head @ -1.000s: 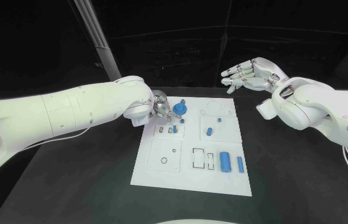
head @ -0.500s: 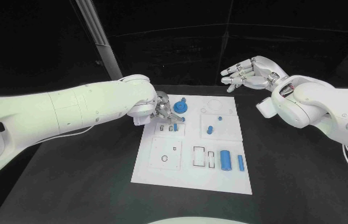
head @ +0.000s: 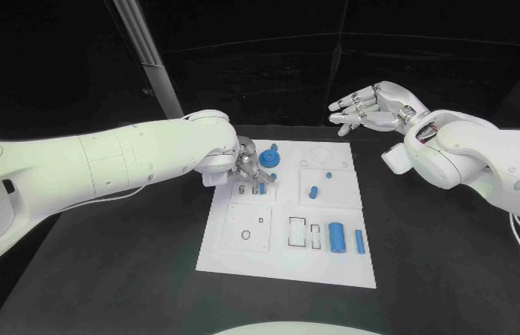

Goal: Assemble the parts on the task board

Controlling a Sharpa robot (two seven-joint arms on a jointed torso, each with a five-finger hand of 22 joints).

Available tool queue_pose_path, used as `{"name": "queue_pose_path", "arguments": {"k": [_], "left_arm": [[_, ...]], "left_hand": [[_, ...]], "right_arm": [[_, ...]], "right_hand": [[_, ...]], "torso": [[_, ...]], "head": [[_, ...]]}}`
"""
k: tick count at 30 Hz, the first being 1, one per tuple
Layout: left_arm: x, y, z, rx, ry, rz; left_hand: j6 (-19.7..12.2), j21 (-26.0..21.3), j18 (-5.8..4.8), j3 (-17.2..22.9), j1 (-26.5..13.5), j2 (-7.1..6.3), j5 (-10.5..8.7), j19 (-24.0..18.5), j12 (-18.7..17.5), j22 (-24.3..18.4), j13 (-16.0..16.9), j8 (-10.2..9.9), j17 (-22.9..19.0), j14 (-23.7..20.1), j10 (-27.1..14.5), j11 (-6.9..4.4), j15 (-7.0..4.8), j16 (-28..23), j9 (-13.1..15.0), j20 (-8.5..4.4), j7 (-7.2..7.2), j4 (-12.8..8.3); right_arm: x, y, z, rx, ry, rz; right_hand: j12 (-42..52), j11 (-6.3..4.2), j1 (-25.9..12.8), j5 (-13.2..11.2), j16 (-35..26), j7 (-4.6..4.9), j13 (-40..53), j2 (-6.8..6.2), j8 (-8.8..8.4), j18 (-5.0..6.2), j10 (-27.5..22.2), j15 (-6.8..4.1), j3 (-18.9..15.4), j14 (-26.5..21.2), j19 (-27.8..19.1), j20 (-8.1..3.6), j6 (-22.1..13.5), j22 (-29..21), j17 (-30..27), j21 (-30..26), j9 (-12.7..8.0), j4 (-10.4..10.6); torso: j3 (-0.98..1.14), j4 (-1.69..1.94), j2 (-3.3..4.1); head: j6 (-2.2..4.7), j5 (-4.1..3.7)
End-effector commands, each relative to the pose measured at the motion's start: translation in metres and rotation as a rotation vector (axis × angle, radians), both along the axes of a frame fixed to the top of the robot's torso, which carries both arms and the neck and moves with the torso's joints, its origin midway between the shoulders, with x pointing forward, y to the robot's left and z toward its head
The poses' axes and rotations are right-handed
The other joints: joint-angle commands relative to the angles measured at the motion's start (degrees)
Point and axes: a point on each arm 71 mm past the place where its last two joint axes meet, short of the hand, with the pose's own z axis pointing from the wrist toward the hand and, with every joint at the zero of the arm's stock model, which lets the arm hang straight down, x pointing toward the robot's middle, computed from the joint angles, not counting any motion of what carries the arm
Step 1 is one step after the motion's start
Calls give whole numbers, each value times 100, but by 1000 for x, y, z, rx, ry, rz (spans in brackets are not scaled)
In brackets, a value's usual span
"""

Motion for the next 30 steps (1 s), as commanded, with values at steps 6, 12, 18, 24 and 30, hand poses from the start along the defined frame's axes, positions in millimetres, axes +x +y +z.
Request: {"name": "queue_pose_path", "arguments": {"k": [6, 12, 18, 24, 30], "left_arm": [[-2, -2, -3, 38, 26, -22], [-3, -3, -4, 44, 33, -29], [-2, -5, -4, 47, 34, -30], [-2, -5, -4, 43, 27, -24], [-2, -7, -4, 30, 18, -26]], "left_hand": [[-50, 39, -62, -1, 76, 18, -25, 182, 24, 245, 9, 34, 1508, 617, 44, -8, -43, 18, 27, -26, 10, -21], [-64, 46, -65, 10, 114, 31, -25, 187, 31, 259, 22, 53, 1508, 617, 48, -8, -43, 18, 52, -27, 9, -31], [-80, 52, -67, 30, 168, 48, -22, 190, 27, 272, 21, 80, 1508, 617, 43, -9, -44, 18, 85, -28, 7, -49], [-105, 53, -67, 73, 239, 85, -22, 190, 26, 277, 29, 108, 1508, 617, 42, -10, -44, 18, 124, -28, 7, -73], [-150, 59, -69, 228, 422, 191, -20, 192, 25, 293, 43, 155, 1508, 617, 41, -13, -47, 18, 192, -31, 5, -153]], "right_arm": [[0, 2, 1, -2, -3, 10], [1, 3, 1, -3, -1, 10], [1, 4, 1, -3, 0, 11], [1, 5, 1, -3, 1, 14], [1, 6, -1, -23, 7, 24]], "right_hand": [[-33, 45, -51, 21, -42, -1, -17, -6, -36, 25, -25, 34, -33, -1, 20, 9, -33, -15, -16, -38, -5, 9], [-35, 47, -52, 24, -53, 1, -25, -2, -35, 25, -31, 36, -35, -3, 19, 12, -34, -21, -21, -48, -5, 9], [-37, 49, -49, 28, -62, 2, -32, 7, -34, 26, -35, 38, -33, -4, 20, 14, -35, -27, -26, -58, -5, 7], [-39, 49, -43, 31, -71, 3, -40, 13, -34, 26, -39, 39, -30, -4, 21, 15, -36, -33, -30, -67, -4, 3], [-43, 53, -39, 36, -88, 5, -53, 18, -33, 26, -48, 43, -30, -8, 20, 19, -37, -43, -38, -84, -4, -1]], "torso": [[-1, 3, 0], [0, 2, 2], [-2, 2, 2], [-1, 5, 5], [0, 4, 4]], "head": [[-15, 2], [-22, 0], [-32, -3], [-41, 2], [-50, 7]]}}
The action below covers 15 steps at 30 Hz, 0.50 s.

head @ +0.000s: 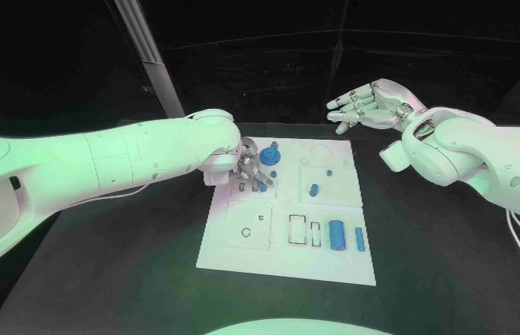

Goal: Assemble the parts on the task board

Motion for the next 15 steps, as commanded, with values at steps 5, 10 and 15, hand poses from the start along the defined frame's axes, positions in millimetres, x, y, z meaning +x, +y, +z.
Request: {"name": "queue_pose_path", "arguments": {"k": [5, 10, 15], "left_arm": [[-1, -4, 1, -11, -9, -16], [-2, -5, 1, -13, -5, -26], [-1, -5, 1, -12, -3, -27]], "left_hand": [[-97, 49, -74, 303, 317, 51, -16, 199, 26, 324, 28, 75, 1508, 595, 47, -28, -37, 18, 78, -41, -31, -155], [-120, 49, -74, 428, 402, 29, -16, 197, 17, 327, 31, 88, 1508, 595, 44, -36, -44, 18, 110, -47, -39, -217], [-134, 51, -75, 512, 452, 12, -14, 197, 8, 334, 29, 90, 1508, 595, 40, -41, -48, 18, 126, -50, -44, -254]], "right_arm": [[0, 3, -1, -34, 10, 28], [0, 4, -1, -41, 15, 34], [0, 5, -2, -44, 18, 36]], "right_hand": [[-40, 49, -46, 38, -97, 18, -49, 18, -31, 23, -69, 62, -46, -36, 6, 35, -41, -41, -36, -86, -3, -6], [-45, 54, -42, 44, -116, 23, -63, 21, -31, 23, -84, 67, -48, -44, 2, 40, -45, -53, -45, -107, -3, -13], [-47, 57, -37, 50, -129, 25, -72, 26, -32, 24, -92, 70, -47, -48, 1, 44, -48, -61, -51, -120, -4, -18]], "torso": [[0, 4, 3], [1, 3, -2], [2, 2, 0]], "head": [[-16, 4], [-26, 11], [-28, 12]]}}
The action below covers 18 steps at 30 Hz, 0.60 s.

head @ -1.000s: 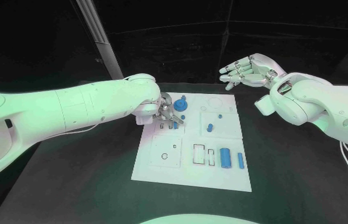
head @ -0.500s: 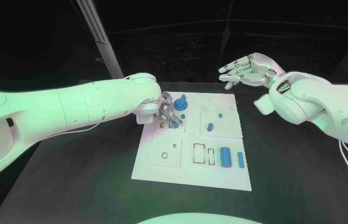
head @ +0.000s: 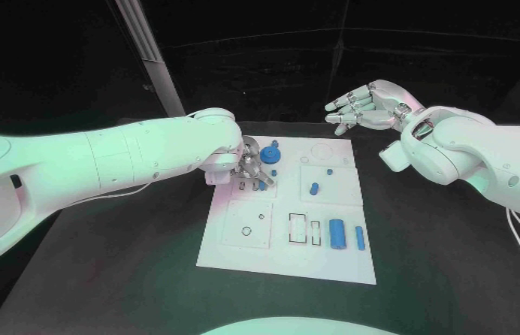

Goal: Assemble the parts on the task board

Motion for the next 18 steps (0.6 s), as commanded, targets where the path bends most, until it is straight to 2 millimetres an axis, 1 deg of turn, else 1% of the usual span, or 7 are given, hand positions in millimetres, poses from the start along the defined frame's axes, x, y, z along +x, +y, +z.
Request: {"name": "queue_pose_path", "arguments": {"k": [1, 7, 13, 15, 16, 17, 18], "left_arm": [[0, -1, 1, -5, -2, -16], [1, -1, 1, -16, -14, -10], [1, 0, 3, -49, -44, 1], [0, 2, 4, -62, -55, 7], [-1, 3, 5, -71, -64, 13], [-1, 3, 5, -71, -64, 13], [-2, 6, 5, -79, -76, 25]], "left_hand": [[-55, 28, -75, 76, 76, 12, -14, 181, 3, 333, 1, 20, 1509, 595, 17, -21, -49, 18, 10, -35, -4, -20], [-85, 24, -73, 343, 229, 48, -8, 177, -22, 334, -1, 2, 1509, 595, 9, -38, -66, 18, 32, -50, -22, -115], [-205, -15, -60, 1262, 890, 134, 161, 155, -124, 279, -32, -82, 1509, 595, -41, -80, -113, 18, 35, -101, -52, -567], [-210, -23, -58, 1815, 814, -29, 230, 154, -180, 277, -66, -66, 1509, 595, -31, -44, -67, 18, 74, -92, -18, -607], [-227, -26, -58, 2265, 684, -257, 228, 156, -191, 280, -64, -48, 1509, 595, -9, -59, -66, 18, 111, -75, 5, -640], [-228, -28, -59, 2434, 609, -330, 223, 156, -194, 281, -63, -37, 1509, 595, -1, -46, -66, 18, 126, -69, 4, -636], [-223, -32, -58, 3243, 261, -658, 203, 162, -201, 291, -56, 25, 1509, 595, 36, -33, -50, 18, 206, -65, 31, -634]], "right_arm": [[0, 2, 0, -13, 5, 17], [0, 2, 0, -16, 8, 19], [0, 2, 0, -18, 11, 20], [1, 1, -1, -19, 12, 19], [1, 1, -1, -20, 13, 17], [1, 1, -1, -20, 13, 17], [2, -1, -1, -21, 14, 12]], "right_hand": [[-26, 6, -37, 22, -39, 5, -4, 26, -32, 24, -41, 27, -31, -5, 1, 44, -27, -5, -5, -13, -4, -2], [-28, 10, -27, 37, -57, 8, -17, 31, -33, 25, -51, 31, -29, -9, 0, 48, -32, -17, -14, -32, -4, -12], [-28, 12, -23, 48, -64, 10, -23, 32, -33, 25, -55, 32, -29, -10, 1, 50, -35, -22, -17, -40, -4, -16], [-28, 12, -23, 48, -64, 10, -23, 32, -33, 25, -55, 32, -29, -10, 1, 50, -35, -22, -17, -40, -4, -16], [-28, 12, -23, 48, -64, 10, -23, 32, -33, 25, -55, 32, -29, -10, 1, 50, -35, -22, -17, -40, -4, -16], [-28, 12, -23, 48, -64, 10, -23, 32, -33, 25, -55, 32, -29, -10, 1, 50, -35, -22, -17, -40, -4, -16], [-28, 12, -23, 48, -64, 10, -23, 32, -33, 25, -55, 32, -29, -10, 1, 50, -35, -22, -17, -40, -4, -16]], "torso": [[2, -3, -3], [1, -3, -2], [0, 3, 1], [2, 4, -2], [2, 4, -4], [2, 4, -4], [1, 9, -6]], "head": [[-3, 0], [-8, -1], [-17, -4], [-18, -6], [-20, -7], [-20, -7], [-22, -12]]}}
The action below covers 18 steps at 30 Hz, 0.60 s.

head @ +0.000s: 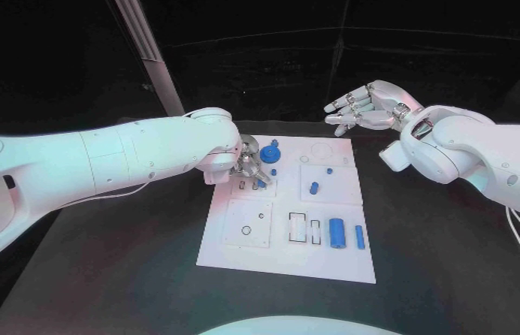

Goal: Assemble the parts on the task board

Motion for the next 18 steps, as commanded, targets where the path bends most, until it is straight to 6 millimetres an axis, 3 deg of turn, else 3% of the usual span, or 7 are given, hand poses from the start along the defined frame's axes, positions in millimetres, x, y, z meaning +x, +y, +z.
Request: {"name": "queue_pose_path", "arguments": {"k": [1, 3, 4, 5, 8, 18], "left_arm": [[0, 1, 4, -42, -52, 20], [0, 5, 5, -39, -72, 29], [-1, 7, 5, -38, -79, 32], [-1, 9, 5, -37, -87, 37], [-2, 14, 6, -35, -101, 50], [-4, 24, 5, -5, -147, 62]], "left_hand": [[1, -31, -61, 1856, -346, -408, -16, 163, -23, 294, 23, 71, 1509, 596, 60, -6, 27, 18, 65, 7, 24, -1130], [-4, -36, -57, 2301, -545, -556, -25, 165, -14, 295, 38, 127, 1509, 596, 83, -8, 40, 18, 126, -2, 14, -1186], [-5, -36, -57, 2325, -558, -565, -26, 165, -13, 296, 39, 130, 1509, 596, 84, -6, 41, 18, 130, -3, 13, -1190], [-19, -36, -58, 2635, -733, -677, -38, 169, -4, 306, 52, 177, 1509, 596, 104, -1, 36, 18, 184, -3, 8, -1250], [-26, -35, -62, 2914, -913, -772, -54, 174, 10, 318, 71, 236, 1509, 596, 128, -9, 21, 18, 246, 4, 16, -1323], [-36, -30, -66, 3122, -1063, -824, -63, 182, 35, 337, 104, 286, 1509, 596, 156, -4, 12, 18, 302, 4, 6, -1396]], "right_arm": [[1, -1, 1, -6, 1, 5], [1, -2, 0, -11, 0, 2], [1, -2, 0, -13, 0, 1], [1, -3, 0, -15, -1, 1], [2, -3, 0, -24, 4, 3], [2, -3, -2, -47, 11, 14]], "right_hand": [[-29, -8, -23, 10, -30, 10, -5, 32, -33, 25, -35, 32, -29, -10, 1, 50, -35, -5, -10, -40, -4, -16], [-28, -7, -22, 20, -36, 11, -10, 35, -33, 25, -37, 34, -28, -10, 2, 51, -37, -9, -13, -47, -5, -18], [-28, -7, -22, 20, -36, 11, -10, 35, -33, 25, -37, 34, -28, -10, 2, 51, -37, -9, -13, -47, -5, -18], [-28, -7, -22, 20, -36, 11, -10, 35, -33, 25, -37, 34, -28, -10, 2, 51, -37, -9, -13, -47, -5, -18], [-29, -4, -29, 25, -44, 14, -16, 35, -33, 25, -42, 37, -32, -12, 1, 54, -39, -15, -17, -55, -5, -16], [-46, 29, -58, 23, -127, 41, -71, 34, -38, 21, -116, 72, -61, -64, -27, 84, -73, -67, -58, -146, -7, -19]], "torso": [[0, 10, -3], [3, 8, -2], [6, 3, -2], [5, 3, -2], [8, 12, -7], [6, 20, -2]], "head": [[-1, -12], [-7, -23], [-7, -17], [-7, -17], [-12, -10], [-33, 30]]}}
